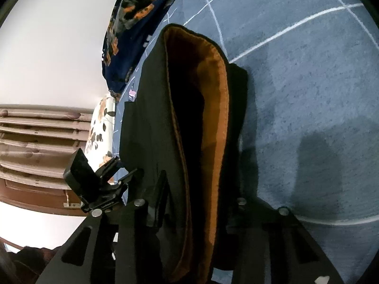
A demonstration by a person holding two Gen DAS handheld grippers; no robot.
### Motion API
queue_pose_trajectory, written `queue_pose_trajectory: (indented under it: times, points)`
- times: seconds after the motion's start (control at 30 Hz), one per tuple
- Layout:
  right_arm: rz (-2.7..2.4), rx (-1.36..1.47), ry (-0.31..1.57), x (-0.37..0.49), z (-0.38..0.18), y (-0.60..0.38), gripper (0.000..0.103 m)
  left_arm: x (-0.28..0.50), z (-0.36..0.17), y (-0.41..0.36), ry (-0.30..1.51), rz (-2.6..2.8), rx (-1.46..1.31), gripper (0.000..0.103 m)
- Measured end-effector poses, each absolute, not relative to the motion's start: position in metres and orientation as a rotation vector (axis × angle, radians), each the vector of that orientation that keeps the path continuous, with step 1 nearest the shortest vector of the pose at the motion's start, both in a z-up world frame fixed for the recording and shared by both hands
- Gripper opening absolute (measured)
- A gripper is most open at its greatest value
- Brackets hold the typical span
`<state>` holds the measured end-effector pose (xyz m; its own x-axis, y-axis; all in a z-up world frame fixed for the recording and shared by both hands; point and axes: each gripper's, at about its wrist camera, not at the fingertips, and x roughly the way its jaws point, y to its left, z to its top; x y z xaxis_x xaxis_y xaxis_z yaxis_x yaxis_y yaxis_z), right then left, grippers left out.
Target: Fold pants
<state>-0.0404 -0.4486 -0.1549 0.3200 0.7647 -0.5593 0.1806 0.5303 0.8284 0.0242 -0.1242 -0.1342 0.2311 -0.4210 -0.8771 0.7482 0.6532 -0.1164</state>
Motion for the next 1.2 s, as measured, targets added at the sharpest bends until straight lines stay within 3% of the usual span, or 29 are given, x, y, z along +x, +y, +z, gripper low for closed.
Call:
queue_pose_trajectory:
  times: [0.17, 0.27, 0.4, 0.53, 0.57, 0.63, 0.7, 0.8, 1.2]
  points:
    - [0.484, 0.971, 1.210, -0.038, -0.154, -0.448, 0.033, 0.030, -0.136, -0.121, 1.102, -0.847, 0.333, 0.056]
    - [0.489, 0.989, 1.210, -0.040, -0.157, -0.450, 0.033, 0.031, -0.138, -0.123, 1.127, -0.868, 0.324, 0.066]
    - [0.493, 1.000, 1.209, -0.040, -0.157, -0.450, 0.035, 0.025, -0.144, -0.134, 1.137, -0.929, 0.363, 0.090]
    - [0.492, 1.006, 1.197, -0.039, -0.159, -0.449, 0.035, 0.025, -0.144, -0.139, 1.114, -0.960, 0.356, 0.091]
    - [0.490, 1.000, 1.191, -0.039, -0.158, -0.448, 0.034, 0.023, -0.143, -0.138, 1.095, -0.960, 0.357, 0.087]
    - [0.480, 0.988, 1.178, -0.041, -0.158, -0.446, 0.032, 0.020, -0.139, -0.135, 1.050, -0.952, 0.376, 0.049]
    - [0.470, 0.984, 1.162, -0.045, -0.158, -0.446, 0.030, 0.022, -0.131, -0.128, 1.026, -0.921, 0.353, 0.027]
    - [0.462, 1.028, 1.139, -0.049, -0.158, -0.445, 0.028, 0.018, -0.126, -0.124, 1.005, -0.904, 0.342, 0.023]
    - [0.537, 1.099, 1.068, -0.061, -0.141, -0.410, 0.024, 0.018, -0.094, -0.074, 0.989, -0.846, 0.183, 0.021]
